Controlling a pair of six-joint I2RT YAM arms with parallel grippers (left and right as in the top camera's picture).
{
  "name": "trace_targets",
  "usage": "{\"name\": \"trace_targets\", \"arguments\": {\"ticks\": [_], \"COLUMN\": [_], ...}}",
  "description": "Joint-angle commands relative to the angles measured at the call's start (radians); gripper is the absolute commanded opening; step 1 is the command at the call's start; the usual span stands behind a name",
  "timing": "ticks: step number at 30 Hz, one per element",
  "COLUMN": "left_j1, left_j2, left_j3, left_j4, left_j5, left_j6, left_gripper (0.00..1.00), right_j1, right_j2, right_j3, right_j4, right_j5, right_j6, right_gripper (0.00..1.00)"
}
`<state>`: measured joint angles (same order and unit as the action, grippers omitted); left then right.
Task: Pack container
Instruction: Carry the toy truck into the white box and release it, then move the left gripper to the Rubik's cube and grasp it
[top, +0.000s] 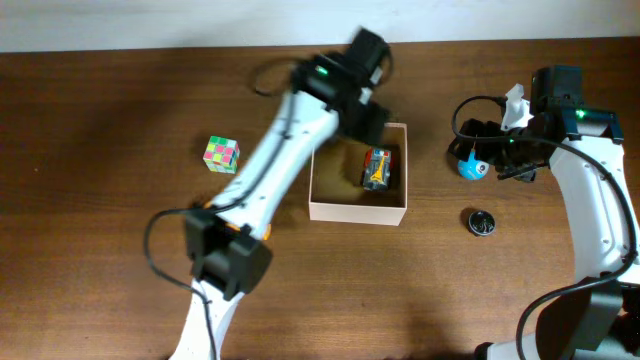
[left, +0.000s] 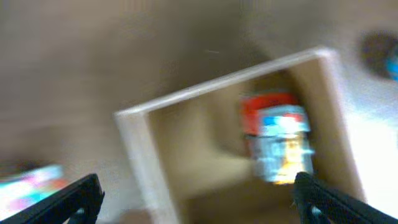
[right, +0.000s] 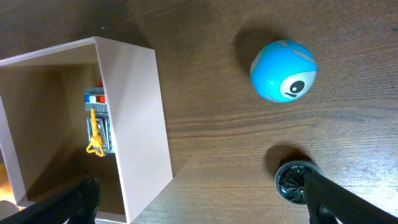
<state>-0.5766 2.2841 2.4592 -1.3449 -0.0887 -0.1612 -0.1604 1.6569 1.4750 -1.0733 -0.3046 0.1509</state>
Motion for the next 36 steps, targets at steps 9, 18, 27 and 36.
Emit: {"name": "trace_targets", "arguments": {"ticks": [9, 18, 27, 36], "left_j1": [0.407, 0.542, 0.536, 0.539], "left_j2": [-0.059, -0.059, -0.058, -0.057], "left_j3": [-0.078, -0.368, -0.556, -0.673], "left_j4": [-0.209, 0.006, 0.188, 0.345], "left_j5": [-0.005, 0.19, 0.129, 0.112], "left_j6": [0.097, 0.347, 0.369, 0.369], "left_gripper": [0.99, 0.99, 0.99, 1.0], "right_j1": [-0.005, -0.005, -0.005, -0.005], "right_j2": [0.001, 0.001, 0.001, 0.001], "right_j3": [0.021, 0.021, 0.021, 0.021], "right_j4": [0.002, 0.003, 0.003, 0.003], "right_j5": [0.01, 0.01, 0.01, 0.01], "right_j6": [-0.001, -0.001, 0.0, -0.001], "right_gripper": [0.99, 0.99, 0.99, 0.99]}}
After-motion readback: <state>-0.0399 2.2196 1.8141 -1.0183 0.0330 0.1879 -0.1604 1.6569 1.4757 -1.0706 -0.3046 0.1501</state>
